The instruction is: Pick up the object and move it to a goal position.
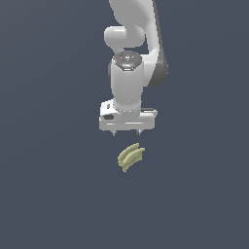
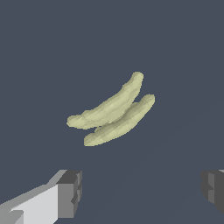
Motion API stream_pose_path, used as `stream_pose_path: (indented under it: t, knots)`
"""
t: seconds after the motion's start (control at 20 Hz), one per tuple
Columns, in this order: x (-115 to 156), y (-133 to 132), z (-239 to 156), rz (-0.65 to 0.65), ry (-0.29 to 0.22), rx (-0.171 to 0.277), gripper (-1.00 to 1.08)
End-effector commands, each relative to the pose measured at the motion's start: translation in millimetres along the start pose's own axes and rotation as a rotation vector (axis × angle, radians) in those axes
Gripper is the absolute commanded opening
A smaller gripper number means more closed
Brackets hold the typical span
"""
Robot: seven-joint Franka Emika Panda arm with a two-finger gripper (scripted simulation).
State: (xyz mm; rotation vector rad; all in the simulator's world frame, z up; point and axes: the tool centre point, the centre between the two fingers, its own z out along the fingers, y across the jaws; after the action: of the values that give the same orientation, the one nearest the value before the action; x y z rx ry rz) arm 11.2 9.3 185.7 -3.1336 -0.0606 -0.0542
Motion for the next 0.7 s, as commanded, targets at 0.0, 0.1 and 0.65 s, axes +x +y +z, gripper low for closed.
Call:
stream_pose_path:
  t: [0.0, 0.1, 0.65]
  knots:
    - [0, 0, 0, 0.000, 0.000, 0.000, 1.00]
    - [1, -1, 0, 0.002, 0.002, 0.000, 1.00]
    - [12, -8, -5, 0.015, 0.025, 0.001, 1.00]
